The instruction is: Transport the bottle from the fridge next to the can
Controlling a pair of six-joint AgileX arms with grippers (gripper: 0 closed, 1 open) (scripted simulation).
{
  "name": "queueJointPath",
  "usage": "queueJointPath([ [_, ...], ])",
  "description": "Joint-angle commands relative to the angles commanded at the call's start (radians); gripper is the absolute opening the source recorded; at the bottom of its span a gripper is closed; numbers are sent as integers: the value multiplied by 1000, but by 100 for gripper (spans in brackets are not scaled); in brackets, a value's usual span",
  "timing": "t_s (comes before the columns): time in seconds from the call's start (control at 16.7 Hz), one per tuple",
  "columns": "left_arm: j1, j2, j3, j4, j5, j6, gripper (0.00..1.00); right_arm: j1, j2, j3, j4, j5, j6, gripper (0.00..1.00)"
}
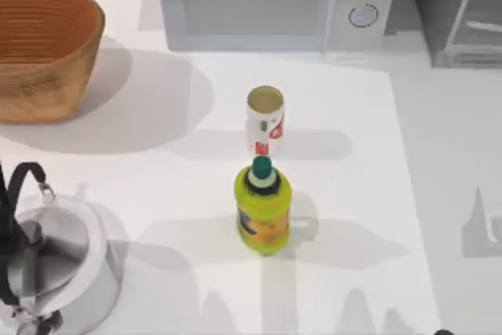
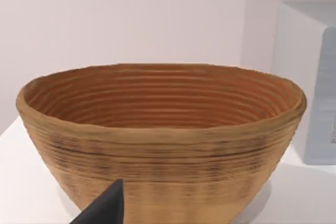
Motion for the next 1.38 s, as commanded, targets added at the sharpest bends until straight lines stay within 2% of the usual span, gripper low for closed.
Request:
queueJointPath([
  [0.3,0,0,0,0,0,0,100,-13,62,46,50,-7,1,100],
  [0.54,0,0,0,0,0,0,100,-48,294,188,204,-36,5,100],
  [1.38,0,0,0,0,0,0,100,-212,1800,848,926,-187,13,100],
])
